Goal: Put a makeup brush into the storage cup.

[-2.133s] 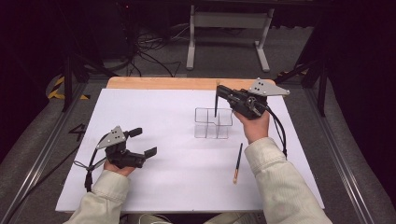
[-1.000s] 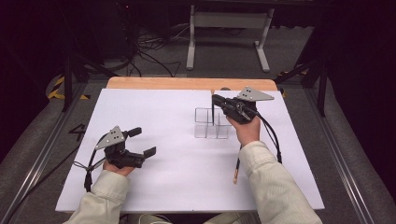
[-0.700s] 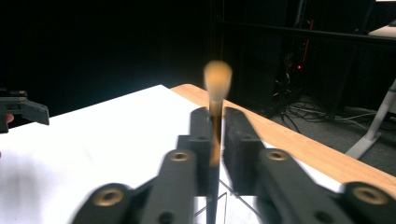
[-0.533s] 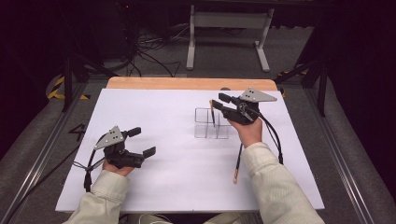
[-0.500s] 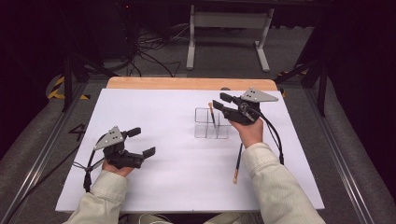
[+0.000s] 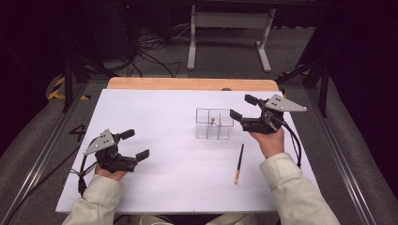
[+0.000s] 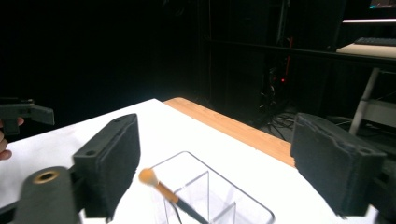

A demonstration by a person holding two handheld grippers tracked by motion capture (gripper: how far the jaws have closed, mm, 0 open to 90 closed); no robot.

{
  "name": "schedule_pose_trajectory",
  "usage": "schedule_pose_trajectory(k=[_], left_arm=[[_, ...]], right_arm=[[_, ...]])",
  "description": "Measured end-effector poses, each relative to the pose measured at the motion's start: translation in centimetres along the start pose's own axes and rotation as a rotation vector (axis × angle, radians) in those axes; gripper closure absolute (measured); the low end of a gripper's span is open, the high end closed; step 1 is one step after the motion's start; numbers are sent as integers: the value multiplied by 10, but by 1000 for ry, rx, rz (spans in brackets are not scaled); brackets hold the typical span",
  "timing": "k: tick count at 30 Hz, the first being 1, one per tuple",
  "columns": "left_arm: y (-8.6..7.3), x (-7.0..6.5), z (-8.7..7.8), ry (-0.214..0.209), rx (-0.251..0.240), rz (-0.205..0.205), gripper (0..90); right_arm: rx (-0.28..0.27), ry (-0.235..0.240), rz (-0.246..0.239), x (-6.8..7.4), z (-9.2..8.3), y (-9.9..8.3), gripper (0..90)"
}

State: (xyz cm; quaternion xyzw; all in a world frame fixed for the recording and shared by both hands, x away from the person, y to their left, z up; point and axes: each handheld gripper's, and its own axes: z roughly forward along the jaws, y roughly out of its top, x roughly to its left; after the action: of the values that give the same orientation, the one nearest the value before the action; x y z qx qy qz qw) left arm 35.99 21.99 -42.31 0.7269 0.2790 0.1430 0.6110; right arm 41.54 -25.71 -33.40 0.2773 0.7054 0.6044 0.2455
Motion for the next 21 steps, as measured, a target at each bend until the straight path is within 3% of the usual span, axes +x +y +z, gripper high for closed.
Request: schedule_pose_trajectory(k=[11, 21], left_arm=[[-1, -4, -9, -5, -11, 20, 3], [-5, -5, -18, -23, -29, 26, 3]], right_arm=[[-13, -35, -4, 3, -57, -20, 63], [12, -55, 8, 3, -85, -49, 41]])
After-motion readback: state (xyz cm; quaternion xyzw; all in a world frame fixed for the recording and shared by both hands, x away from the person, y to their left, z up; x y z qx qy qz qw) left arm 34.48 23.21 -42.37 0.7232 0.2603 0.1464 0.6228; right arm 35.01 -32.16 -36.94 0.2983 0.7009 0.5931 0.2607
